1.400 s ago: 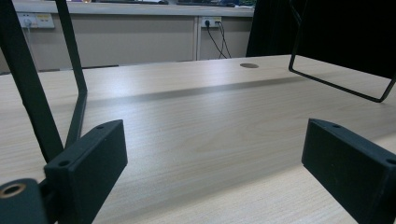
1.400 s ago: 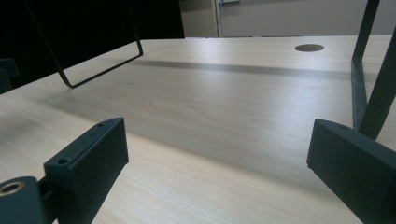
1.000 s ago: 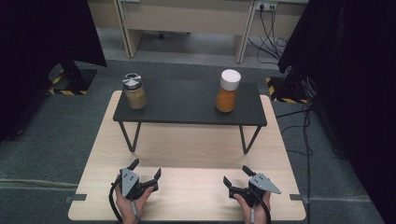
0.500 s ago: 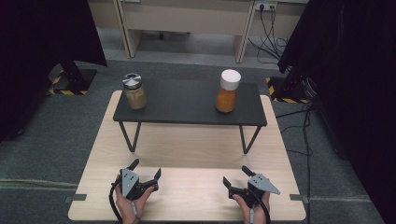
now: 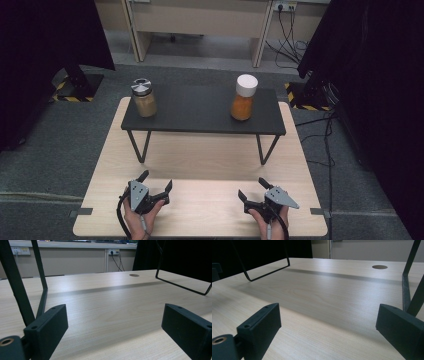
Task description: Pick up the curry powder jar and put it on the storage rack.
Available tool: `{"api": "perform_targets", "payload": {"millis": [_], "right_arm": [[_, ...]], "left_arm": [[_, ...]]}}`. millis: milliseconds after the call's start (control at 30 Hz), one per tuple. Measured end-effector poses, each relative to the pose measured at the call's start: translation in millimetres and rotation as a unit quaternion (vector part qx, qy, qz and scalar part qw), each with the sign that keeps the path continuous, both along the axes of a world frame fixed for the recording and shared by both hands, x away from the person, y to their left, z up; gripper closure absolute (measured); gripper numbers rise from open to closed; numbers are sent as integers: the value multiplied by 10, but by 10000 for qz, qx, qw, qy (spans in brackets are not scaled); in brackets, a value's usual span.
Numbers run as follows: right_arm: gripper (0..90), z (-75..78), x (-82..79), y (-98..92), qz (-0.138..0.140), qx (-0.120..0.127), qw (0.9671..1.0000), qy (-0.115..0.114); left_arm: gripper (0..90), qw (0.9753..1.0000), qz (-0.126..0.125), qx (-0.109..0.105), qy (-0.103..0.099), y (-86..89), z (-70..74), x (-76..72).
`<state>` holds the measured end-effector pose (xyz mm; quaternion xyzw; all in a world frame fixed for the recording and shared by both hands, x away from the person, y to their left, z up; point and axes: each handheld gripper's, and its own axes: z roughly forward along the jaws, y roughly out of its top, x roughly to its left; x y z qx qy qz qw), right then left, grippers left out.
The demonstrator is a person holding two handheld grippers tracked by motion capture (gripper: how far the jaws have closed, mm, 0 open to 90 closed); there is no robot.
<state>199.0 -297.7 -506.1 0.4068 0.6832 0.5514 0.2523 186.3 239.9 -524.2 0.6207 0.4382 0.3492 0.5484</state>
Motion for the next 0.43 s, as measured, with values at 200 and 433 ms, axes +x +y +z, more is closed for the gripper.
{"api": "perform_targets", "payload": {"millis": [200, 433], "right_arm": [[64, 1, 1, 0, 15, -18, 10000, -10], [65, -4, 1, -8, 25, 3, 10000, -13]], "left_arm": [[59, 10000, -7, -4, 5, 3, 1, 2], [57, 10000, -44, -7, 14, 14, 3, 9]]}}
